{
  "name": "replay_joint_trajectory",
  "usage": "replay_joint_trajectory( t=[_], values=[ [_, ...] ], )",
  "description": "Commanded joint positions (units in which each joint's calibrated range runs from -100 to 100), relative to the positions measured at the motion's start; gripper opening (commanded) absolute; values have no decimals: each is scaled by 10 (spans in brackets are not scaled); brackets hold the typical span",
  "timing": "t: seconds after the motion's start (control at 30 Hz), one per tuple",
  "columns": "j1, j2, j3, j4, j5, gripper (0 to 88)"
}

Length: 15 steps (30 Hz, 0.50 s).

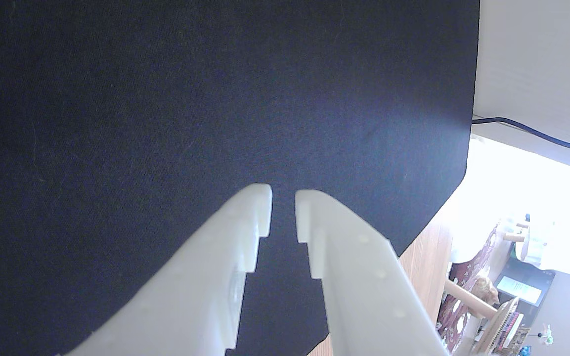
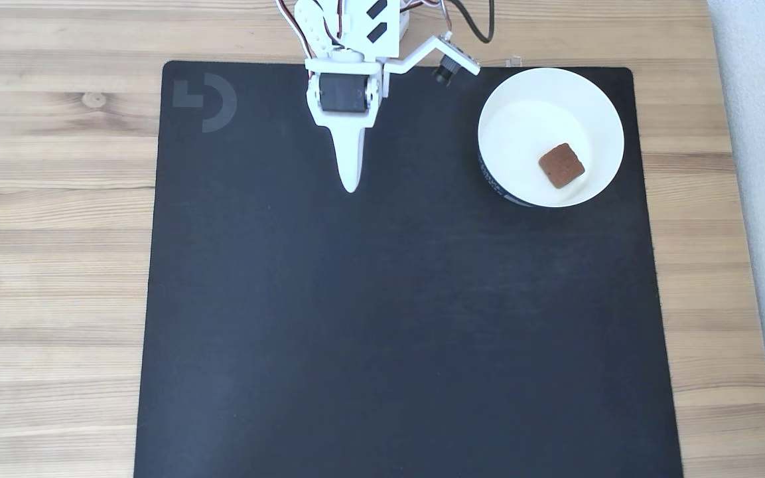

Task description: Pick up the toy and place it on the plate

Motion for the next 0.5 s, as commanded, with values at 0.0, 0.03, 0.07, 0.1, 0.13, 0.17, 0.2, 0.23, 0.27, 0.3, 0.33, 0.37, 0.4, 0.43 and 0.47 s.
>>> replay_joint_trajectory(
  t=[0.0, 0.03, 0.07, 0.1, 0.13, 0.17, 0.2, 0.23, 0.27, 0.3, 0.33, 0.37, 0.4, 0.43, 0.47],
  values=[
    [3, -7, 7, 2, 0, 25],
    [2, -7, 7, 2, 0, 26],
    [-1, -7, 7, 2, 2, 25],
    [-1, -7, 7, 2, 2, 25],
    [-1, -7, 7, 2, 1, 25],
    [0, -7, 7, 2, 1, 25],
    [0, -7, 7, 2, 1, 25],
    [0, -7, 7, 2, 1, 25],
    [0, -7, 7, 2, 1, 25],
    [0, -7, 7, 2, 1, 25],
    [0, -7, 7, 2, 1, 25],
    [0, -7, 7, 2, 1, 25],
    [0, -7, 7, 2, 1, 25],
    [0, -7, 7, 2, 1, 25],
    [0, -7, 7, 2, 1, 25]
  ],
)
